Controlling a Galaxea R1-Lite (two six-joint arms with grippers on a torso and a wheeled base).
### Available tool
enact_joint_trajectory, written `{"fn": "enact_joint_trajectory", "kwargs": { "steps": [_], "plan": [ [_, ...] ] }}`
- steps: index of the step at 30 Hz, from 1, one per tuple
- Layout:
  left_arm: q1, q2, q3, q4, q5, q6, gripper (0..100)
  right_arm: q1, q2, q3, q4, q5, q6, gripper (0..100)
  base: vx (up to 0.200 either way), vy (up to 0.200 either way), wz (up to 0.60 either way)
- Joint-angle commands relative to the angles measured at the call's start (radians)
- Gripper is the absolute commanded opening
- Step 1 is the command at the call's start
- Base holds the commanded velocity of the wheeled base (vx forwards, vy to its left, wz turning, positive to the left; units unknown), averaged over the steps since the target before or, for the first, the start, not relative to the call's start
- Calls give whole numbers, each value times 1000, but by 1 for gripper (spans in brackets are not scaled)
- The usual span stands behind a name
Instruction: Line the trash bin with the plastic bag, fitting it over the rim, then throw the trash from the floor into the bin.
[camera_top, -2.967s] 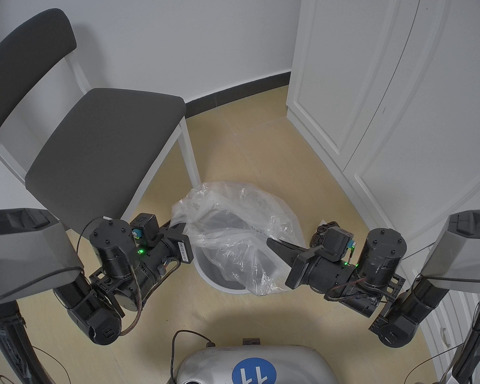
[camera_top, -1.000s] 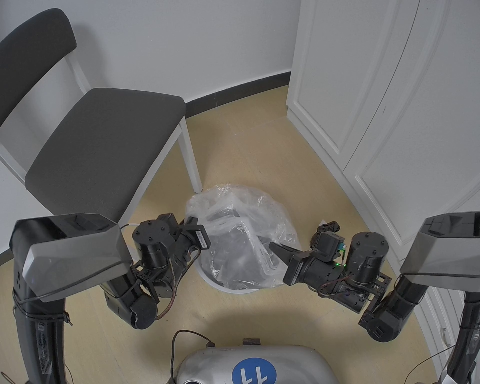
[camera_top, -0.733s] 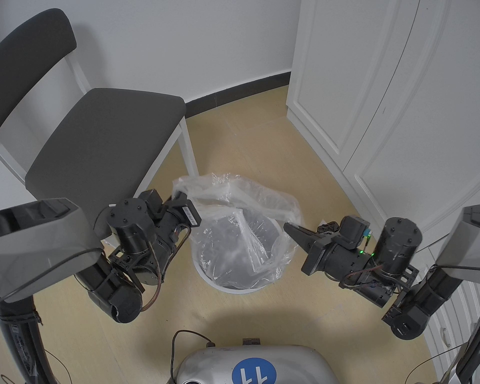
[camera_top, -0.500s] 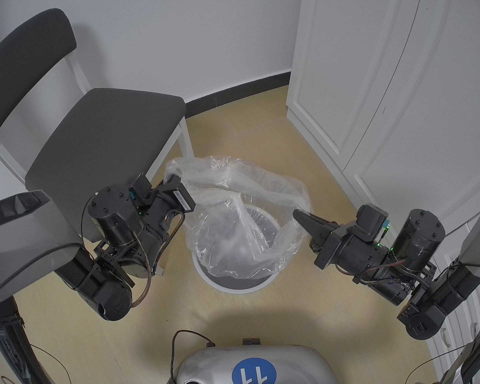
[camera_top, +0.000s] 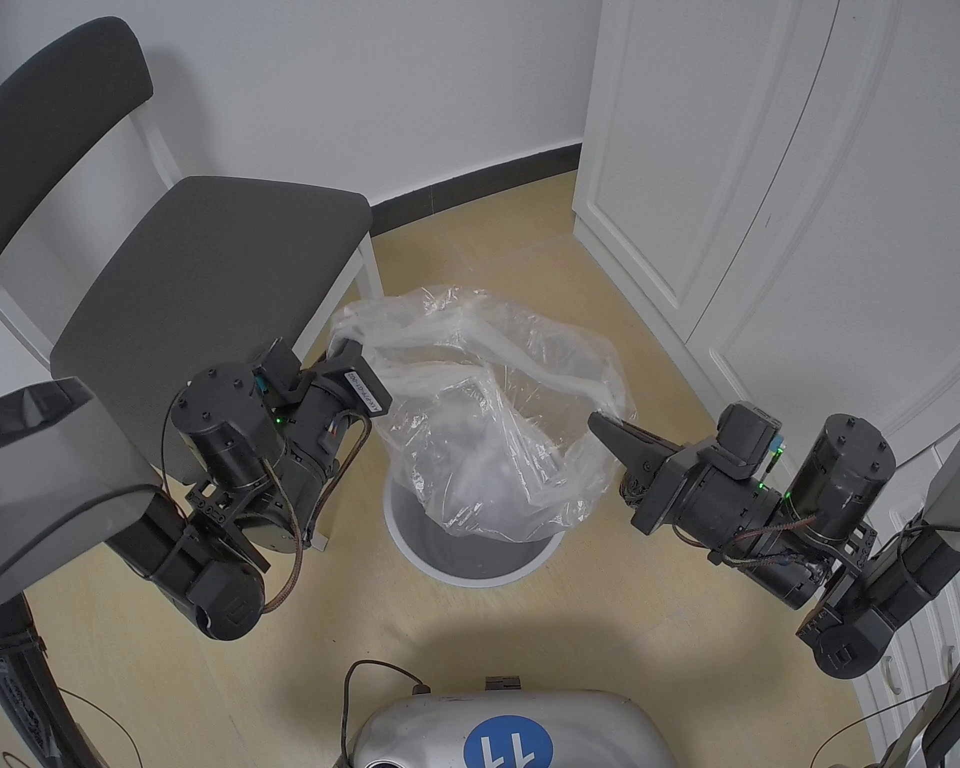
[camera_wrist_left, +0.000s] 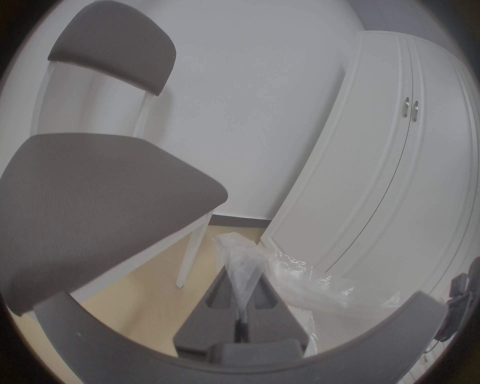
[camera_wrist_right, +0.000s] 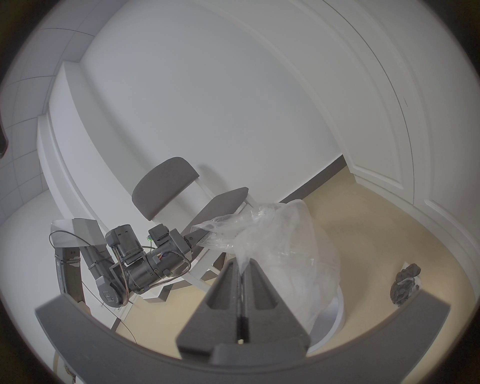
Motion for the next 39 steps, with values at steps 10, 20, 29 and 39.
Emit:
{"fn": "enact_joint_trajectory", "kwargs": {
  "steps": [10,20,29,39],
  "plan": [
    [20,334,-77,-3,0,-45,0,6,244,-22,-18,1,1,0,0,0,0],
    [31,325,-102,-1,3,-45,0,9,275,-34,-18,1,-1,0,0,0,0],
    [38,104,-70,0,4,-47,0,41,106,46,-18,1,-36,0,0,0,0],
    [17,-42,-30,0,4,-47,0,63,-16,92,-18,1,-81,0,0,0,0]
  ]
}}
